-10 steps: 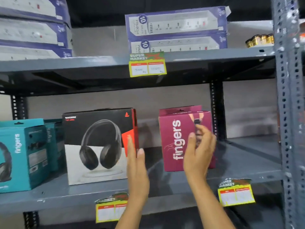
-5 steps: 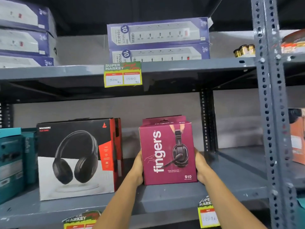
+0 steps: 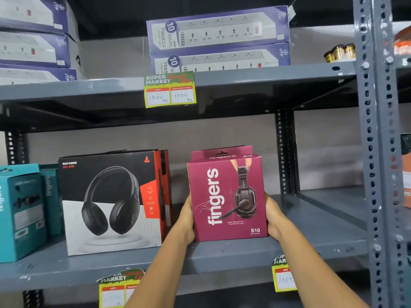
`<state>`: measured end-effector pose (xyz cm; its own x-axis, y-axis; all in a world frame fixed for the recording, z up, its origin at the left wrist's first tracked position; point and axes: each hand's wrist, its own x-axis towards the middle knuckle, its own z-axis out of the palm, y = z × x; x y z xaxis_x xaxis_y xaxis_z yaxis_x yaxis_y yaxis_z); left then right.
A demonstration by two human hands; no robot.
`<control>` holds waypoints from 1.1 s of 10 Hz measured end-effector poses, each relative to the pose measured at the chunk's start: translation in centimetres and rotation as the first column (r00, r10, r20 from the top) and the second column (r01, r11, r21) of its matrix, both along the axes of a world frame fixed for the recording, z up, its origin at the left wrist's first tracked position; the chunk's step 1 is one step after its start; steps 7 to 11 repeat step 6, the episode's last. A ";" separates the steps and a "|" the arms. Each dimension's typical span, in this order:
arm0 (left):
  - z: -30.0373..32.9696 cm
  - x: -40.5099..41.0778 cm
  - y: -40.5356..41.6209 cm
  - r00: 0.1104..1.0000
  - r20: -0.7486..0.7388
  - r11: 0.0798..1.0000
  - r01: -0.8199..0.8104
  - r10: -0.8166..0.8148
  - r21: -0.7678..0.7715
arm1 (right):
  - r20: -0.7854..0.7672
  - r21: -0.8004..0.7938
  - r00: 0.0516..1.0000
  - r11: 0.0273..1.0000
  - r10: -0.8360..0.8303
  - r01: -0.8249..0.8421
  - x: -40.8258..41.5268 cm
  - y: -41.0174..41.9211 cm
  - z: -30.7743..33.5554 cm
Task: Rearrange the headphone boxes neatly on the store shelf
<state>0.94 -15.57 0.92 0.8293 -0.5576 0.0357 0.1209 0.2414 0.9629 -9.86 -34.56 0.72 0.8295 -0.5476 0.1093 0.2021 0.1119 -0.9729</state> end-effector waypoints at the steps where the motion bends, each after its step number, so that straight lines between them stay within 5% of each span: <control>1: 0.0 0.3 0.0 1.000 0.025 1.000 -0.001 0.001 0.026 | 0.006 0.002 1.000 1.000 0.006 -0.006 0.0 0.0 0.0; 5: -0.4 -1.5 0.3 0.984 -0.117 0.986 -0.145 0.135 -0.079 | 0.094 0.237 0.975 0.956 -0.201 0.175 -1.6 0.7 0.0; 6: -0.7 -2.9 1.1 0.981 -0.038 0.980 -0.191 0.190 -0.047 | 0.081 0.281 0.951 0.922 -0.299 0.266 -2.5 1.5 -0.2; 11: -0.7 -2.9 1.1 0.981 -0.038 0.980 -0.191 0.190 -0.047 | 0.081 0.281 0.951 0.922 -0.299 0.266 -2.5 1.5 -0.2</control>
